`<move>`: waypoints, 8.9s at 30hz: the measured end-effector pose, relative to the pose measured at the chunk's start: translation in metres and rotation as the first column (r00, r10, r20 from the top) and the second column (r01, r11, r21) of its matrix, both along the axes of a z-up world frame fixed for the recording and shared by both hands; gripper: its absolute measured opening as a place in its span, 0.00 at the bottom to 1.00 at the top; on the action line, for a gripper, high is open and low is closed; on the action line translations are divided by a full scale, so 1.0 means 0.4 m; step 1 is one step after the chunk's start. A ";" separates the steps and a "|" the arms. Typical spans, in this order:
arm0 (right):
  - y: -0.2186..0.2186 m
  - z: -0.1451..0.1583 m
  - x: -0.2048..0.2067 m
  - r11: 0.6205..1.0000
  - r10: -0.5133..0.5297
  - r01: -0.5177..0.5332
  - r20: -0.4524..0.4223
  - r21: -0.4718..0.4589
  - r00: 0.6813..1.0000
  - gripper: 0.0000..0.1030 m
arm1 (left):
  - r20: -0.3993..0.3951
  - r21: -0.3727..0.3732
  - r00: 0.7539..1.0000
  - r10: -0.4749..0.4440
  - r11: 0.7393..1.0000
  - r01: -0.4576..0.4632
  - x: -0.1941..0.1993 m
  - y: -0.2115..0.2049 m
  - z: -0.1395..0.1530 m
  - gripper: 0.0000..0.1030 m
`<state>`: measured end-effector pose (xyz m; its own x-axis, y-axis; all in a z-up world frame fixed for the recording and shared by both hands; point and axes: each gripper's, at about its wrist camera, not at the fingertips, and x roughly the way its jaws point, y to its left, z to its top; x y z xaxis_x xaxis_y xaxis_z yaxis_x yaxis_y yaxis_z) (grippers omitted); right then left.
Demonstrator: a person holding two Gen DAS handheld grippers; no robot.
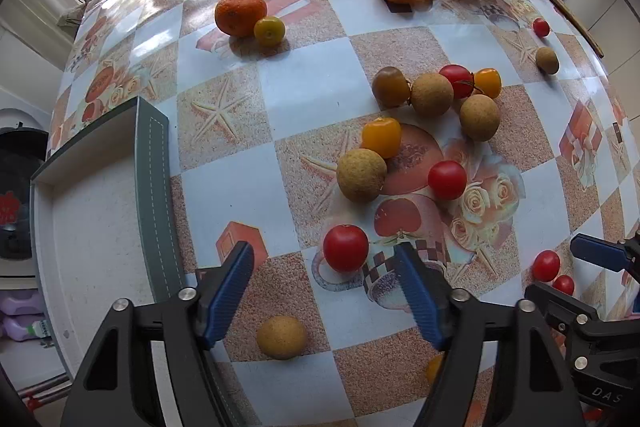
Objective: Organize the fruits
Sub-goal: 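Grasp a red cherry tomato with the left gripper, then carry the red tomato into the white tray and open the left gripper, then move the left gripper back to the fruits on the table, then grasp a brown round fruit with the left gripper, then carry the brown fruit into the white tray and release it, then move the left gripper back over the fruit cluster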
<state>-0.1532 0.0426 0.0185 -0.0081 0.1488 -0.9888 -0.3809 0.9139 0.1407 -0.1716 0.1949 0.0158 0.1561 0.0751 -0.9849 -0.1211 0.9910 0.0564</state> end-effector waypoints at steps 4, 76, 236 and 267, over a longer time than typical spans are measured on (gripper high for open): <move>0.027 -0.010 0.000 1.000 0.017 -0.017 0.009 -0.005 1.000 0.51 | 0.014 -0.029 1.000 0.020 0.999 -0.020 -0.001 0.005 -0.005 0.56; 0.688 0.064 -0.123 0.912 0.384 -0.379 -0.001 0.157 0.923 0.80 | 0.054 0.059 0.923 0.382 0.921 -0.384 -0.450 0.444 0.064 0.81; 0.738 -0.024 0.012 0.923 0.379 -0.378 -0.003 0.076 0.925 0.27 | 0.098 -0.013 0.910 0.402 0.915 -0.403 -0.307 0.518 0.032 0.26; 0.375 0.122 0.115 0.991 0.066 -0.072 0.057 0.116 0.996 0.81 | 0.189 0.033 0.963 0.193 0.979 -0.203 -0.194 0.304 0.190 0.80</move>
